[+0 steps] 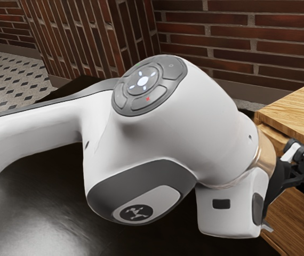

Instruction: Pull the drawer handle with one arm to open the drawer

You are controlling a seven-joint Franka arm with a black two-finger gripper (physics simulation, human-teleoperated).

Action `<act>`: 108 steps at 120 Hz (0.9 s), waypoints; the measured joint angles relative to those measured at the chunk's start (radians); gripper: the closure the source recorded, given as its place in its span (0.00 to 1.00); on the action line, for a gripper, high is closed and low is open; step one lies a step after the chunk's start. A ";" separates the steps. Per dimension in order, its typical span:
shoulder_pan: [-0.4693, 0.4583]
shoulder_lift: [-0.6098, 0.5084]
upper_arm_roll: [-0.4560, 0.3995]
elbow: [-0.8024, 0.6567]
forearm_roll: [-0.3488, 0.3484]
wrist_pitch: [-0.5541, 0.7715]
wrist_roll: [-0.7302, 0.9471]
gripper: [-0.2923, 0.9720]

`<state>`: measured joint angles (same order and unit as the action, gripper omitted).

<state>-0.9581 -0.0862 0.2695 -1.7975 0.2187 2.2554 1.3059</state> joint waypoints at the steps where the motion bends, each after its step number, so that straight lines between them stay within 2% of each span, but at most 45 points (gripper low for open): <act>1: -0.002 -0.002 0.000 0.000 0.000 0.000 0.000 0.26; 24: -0.024 -0.033 0.000 -0.038 0.000 0.002 0.000 0.23; 108: -0.038 -0.200 -0.002 -0.197 0.001 0.002 0.000 0.25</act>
<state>-0.9963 -0.2865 0.2677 -1.9942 0.2196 2.2572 1.3058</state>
